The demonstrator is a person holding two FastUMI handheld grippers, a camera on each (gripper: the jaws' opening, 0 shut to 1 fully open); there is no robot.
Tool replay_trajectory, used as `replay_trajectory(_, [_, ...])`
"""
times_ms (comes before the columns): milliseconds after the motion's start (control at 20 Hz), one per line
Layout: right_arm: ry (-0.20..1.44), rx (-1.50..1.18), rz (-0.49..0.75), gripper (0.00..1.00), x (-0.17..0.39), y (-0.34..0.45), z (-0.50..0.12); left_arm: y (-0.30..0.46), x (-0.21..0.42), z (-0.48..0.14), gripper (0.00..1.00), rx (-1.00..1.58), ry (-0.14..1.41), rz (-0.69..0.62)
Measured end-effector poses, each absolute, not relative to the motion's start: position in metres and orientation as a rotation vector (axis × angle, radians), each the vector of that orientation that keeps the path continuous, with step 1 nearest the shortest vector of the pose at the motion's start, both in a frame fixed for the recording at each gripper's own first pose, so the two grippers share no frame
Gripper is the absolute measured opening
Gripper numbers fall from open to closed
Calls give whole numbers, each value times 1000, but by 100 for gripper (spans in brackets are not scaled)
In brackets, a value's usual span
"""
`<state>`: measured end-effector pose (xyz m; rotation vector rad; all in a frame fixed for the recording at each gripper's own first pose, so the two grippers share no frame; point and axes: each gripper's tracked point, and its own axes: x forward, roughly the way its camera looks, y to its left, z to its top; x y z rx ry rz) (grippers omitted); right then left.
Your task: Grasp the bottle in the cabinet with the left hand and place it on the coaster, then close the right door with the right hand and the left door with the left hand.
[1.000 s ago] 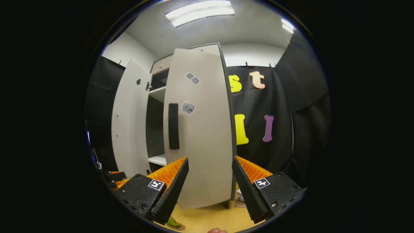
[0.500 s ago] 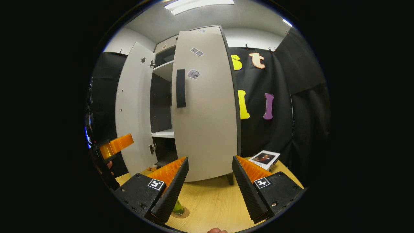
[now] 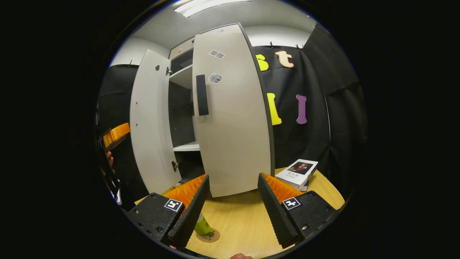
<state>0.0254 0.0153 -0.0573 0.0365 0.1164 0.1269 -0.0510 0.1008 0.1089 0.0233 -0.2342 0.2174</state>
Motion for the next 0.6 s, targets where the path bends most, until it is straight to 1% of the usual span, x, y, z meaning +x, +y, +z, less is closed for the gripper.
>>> replay_trajectory(50, [116, 33, 129, 83, 27, 16, -57, 119, -58, 120, 100, 37, -262, 280])
replay_trajectory(150, [114, 29, 135, 83, 28, 18, -56, 166, -73, 143, 99, 91, -331, 458])
replay_trajectory(200, [112, 29, 136, 83, 28, 18, -55, 189, -82, 153, 95, 123, -355, 554])
replay_trajectory(250, [112, 31, 134, 83, 29, 18, -55, 207, -87, 161, 100, 153, -363, 629])
replay_trajectory(300, [111, 34, 133, 83, 28, 17, -55, 222, -89, 165, 100, 176, -362, 678])
replay_trajectory(350, [108, 36, 131, 83, 28, 17, -54, 225, -83, 173, 99, 190, -361, 709])
replay_trajectory(400, [107, 37, 130, 83, 28, 17, -53, 238, -78, 168, 99, 196, -351, 729])
replay_trajectory(450, [109, 35, 126, 83, 27, 16, -54, 245, -69, 163, 95, 197, -336, 736])
replay_trajectory(500, [108, 32, 120, 83, 26, 13, -53, 268, -64, 156, 99, 191, -304, 743])
replay_trajectory(600, [100, 31, 103, 83, 24, 6, -49, 293, -37, 128, 99, 160, -219, 744])
